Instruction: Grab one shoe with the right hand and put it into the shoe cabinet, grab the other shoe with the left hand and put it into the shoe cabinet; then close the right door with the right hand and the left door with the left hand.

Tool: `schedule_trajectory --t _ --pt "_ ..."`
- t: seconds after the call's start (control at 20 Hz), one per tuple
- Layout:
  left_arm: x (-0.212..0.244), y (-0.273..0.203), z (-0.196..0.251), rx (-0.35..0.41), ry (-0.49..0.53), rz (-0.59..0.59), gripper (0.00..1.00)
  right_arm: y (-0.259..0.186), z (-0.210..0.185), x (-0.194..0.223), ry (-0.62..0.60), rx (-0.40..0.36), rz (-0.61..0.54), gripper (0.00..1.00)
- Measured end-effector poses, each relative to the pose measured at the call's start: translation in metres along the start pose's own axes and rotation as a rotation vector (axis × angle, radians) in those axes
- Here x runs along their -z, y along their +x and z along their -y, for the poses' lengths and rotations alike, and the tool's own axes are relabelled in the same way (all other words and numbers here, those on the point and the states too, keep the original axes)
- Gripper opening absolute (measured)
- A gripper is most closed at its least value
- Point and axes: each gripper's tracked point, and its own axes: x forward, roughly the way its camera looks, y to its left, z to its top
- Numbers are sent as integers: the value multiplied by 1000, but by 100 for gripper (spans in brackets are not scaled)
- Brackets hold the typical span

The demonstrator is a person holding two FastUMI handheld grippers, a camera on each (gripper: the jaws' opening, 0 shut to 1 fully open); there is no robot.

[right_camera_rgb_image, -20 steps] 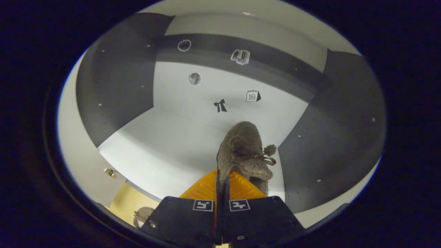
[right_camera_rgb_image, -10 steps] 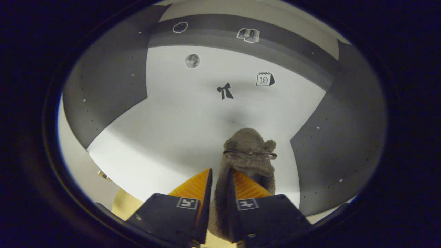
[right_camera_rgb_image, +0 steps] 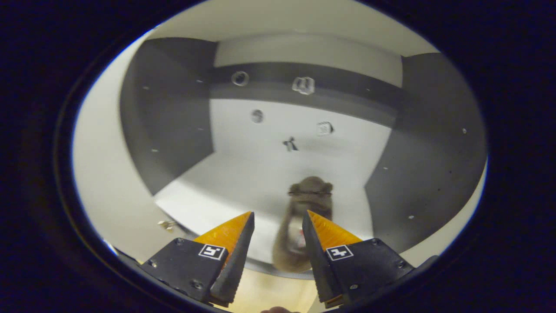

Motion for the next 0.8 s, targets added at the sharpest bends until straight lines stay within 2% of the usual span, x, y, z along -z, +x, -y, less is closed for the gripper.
schedule_trajectory --t 0.15,0.2,0.3,0.35,0.55,0.8 --pt "9 11 24 80 17 -31 93 -67 -3 -22 -25 19 185 75" --pt "17 15 33 116 32 -48 93 -91 -2 -26 -28 39 240 87" --pt "41 22 53 188 73 -107 93 -134 4 -33 -40 100 325 100" --pt "57 27 63 219 91 -143 93 -150 4 -32 -41 118 342 100" --pt "105 52 112 339 158 -238 93 -195 15 -1 -6 177 310 100" --pt "140 114 163 383 198 -290 93 -238 37 48 42 233 194 100"
